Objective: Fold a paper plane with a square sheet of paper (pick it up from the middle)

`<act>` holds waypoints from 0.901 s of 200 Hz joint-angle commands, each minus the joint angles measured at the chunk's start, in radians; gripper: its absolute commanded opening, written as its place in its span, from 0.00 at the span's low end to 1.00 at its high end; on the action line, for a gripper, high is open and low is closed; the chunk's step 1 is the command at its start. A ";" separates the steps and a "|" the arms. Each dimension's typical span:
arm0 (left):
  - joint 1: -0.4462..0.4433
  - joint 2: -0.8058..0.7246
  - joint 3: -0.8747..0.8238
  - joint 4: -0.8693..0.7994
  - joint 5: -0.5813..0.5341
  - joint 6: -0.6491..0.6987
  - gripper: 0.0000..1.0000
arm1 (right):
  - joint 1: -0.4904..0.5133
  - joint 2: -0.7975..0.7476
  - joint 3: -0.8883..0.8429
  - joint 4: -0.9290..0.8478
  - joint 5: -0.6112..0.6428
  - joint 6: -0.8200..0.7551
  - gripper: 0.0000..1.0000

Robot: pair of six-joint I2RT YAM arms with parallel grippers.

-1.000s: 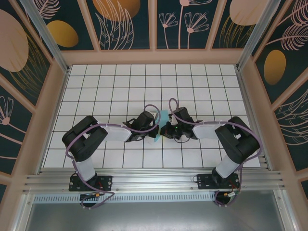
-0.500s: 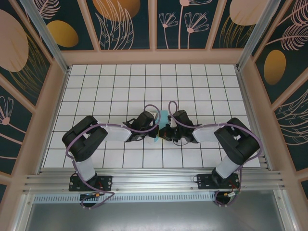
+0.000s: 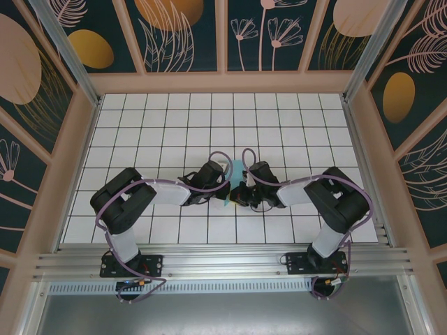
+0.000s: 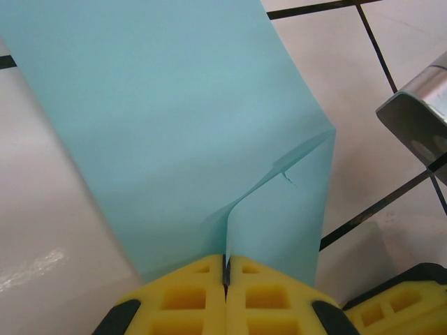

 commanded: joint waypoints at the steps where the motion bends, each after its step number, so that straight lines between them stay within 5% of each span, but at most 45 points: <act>1: 0.003 0.050 -0.027 -0.076 0.003 0.004 0.00 | 0.021 -0.044 -0.022 0.007 0.016 -0.005 0.05; 91: 0.002 0.041 -0.031 -0.075 0.013 0.007 0.00 | 0.066 -0.038 -0.054 0.136 0.045 0.077 0.05; 180: 0.003 0.045 -0.021 -0.083 0.016 0.010 0.00 | 0.087 0.006 -0.010 -0.003 0.104 0.041 0.03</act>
